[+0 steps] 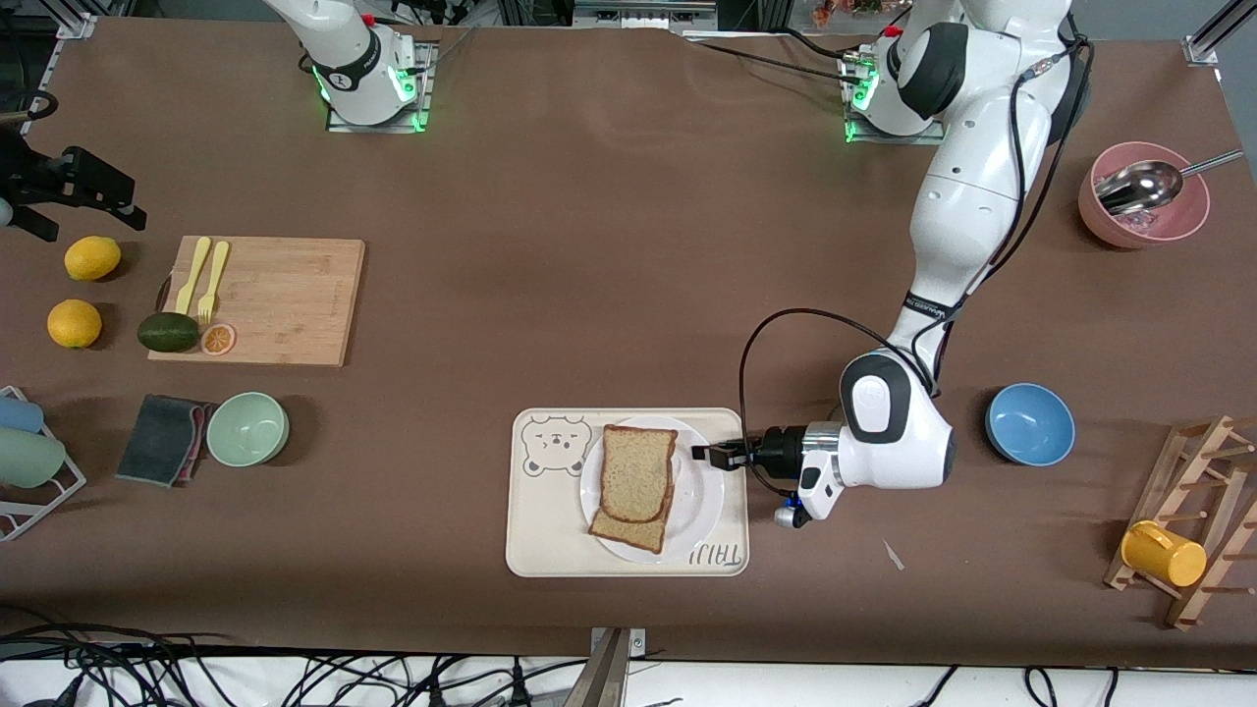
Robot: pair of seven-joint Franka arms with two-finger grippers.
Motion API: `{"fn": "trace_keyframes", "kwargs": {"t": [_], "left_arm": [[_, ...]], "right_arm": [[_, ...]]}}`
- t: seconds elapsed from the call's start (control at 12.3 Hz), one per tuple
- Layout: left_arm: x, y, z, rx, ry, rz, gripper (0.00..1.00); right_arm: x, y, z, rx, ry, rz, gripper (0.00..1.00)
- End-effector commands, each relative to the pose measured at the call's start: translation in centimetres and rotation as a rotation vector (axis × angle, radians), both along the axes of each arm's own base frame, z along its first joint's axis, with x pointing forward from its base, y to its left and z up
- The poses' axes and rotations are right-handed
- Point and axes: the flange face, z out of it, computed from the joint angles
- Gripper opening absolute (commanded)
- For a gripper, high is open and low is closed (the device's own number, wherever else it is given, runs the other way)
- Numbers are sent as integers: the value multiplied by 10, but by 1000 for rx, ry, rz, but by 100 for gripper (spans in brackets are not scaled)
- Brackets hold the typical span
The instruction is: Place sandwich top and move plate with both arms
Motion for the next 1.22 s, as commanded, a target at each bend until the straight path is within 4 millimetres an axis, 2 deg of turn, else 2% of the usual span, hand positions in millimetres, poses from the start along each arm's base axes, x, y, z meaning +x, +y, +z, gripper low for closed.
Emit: {"fn": "trace_keyframes", "kwargs": {"t": [0.0, 0.24, 0.32, 0.41, 0.49, 0.57, 0.65, 0.73, 0.81, 0.89, 1.13], "left_arm": [[9, -13, 6, -27, -64, 41, 0], [5, -21, -5, -46, -75, 56, 0], [5, -21, -6, -51, -70, 60, 10], [3, -22, -7, -53, -61, 63, 47], [3, -21, -6, -72, -47, 81, 72], [5, -20, -2, -86, -46, 89, 77], [6, -19, 5, -91, -48, 91, 94], [6, -16, 11, -89, -47, 91, 95], [6, -11, 19, -84, -52, 82, 100], [6, -3, 22, -93, -37, 63, 100], [8, 34, 47, -58, -30, -43, 100]], "right_arm": [[-3, 1, 7, -14, -5, -8, 100], [-3, 1, 7, -14, -5, -8, 100], [-3, 1, 7, -14, -5, -8, 100], [-3, 1, 7, -14, -5, -8, 100], [-3, 1, 7, -14, -5, -8, 100], [-3, 1, 7, -14, -5, -8, 100], [-3, 1, 7, -14, -5, -8, 100], [-3, 1, 7, -14, -5, -8, 100], [-3, 1, 7, -14, -5, -8, 100], [-3, 1, 7, -14, -5, -8, 100], [-3, 1, 7, -14, -5, -8, 100]]}}
